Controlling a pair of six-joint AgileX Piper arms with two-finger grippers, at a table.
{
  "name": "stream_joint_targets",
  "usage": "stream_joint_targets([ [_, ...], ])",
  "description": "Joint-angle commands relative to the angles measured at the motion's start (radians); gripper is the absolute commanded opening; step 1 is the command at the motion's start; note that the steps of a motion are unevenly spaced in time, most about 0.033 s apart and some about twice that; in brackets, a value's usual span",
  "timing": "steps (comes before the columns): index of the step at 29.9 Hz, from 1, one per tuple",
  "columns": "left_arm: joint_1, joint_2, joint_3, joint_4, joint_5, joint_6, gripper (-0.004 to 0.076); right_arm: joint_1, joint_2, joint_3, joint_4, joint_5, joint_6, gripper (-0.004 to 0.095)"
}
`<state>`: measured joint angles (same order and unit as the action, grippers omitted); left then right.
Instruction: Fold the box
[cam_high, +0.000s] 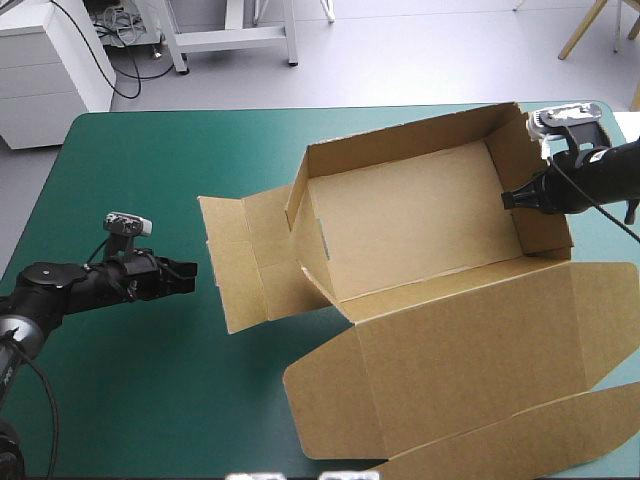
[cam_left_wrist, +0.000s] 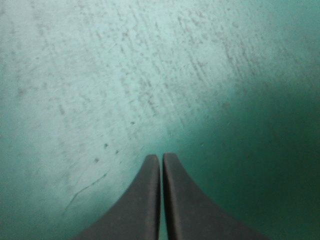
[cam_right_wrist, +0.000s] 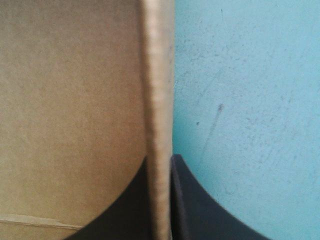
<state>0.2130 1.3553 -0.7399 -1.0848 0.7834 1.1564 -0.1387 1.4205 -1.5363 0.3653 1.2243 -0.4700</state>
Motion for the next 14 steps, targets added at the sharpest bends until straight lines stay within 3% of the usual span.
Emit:
stream_joint_targets([
  [1, -0.036, 0.008, -0.020, -0.189, 0.047, 0.045, 0.0010, -0.009, -0.089, -0.033, 0.049, -0.022, -0.003, -0.0020],
  [7, -0.080, 0.055, -0.020, -0.384, 0.229, 0.166, 0.0010, -0.009, -0.154, -0.033, 0.067, -0.022, -0.011, -0.0020],
  [14, -0.147, 0.069, -0.020, -0.505, 0.357, 0.230, 0.0010, -0.009, -0.200, -0.033, 0.091, -0.022, -0.033, -0.0020],
])
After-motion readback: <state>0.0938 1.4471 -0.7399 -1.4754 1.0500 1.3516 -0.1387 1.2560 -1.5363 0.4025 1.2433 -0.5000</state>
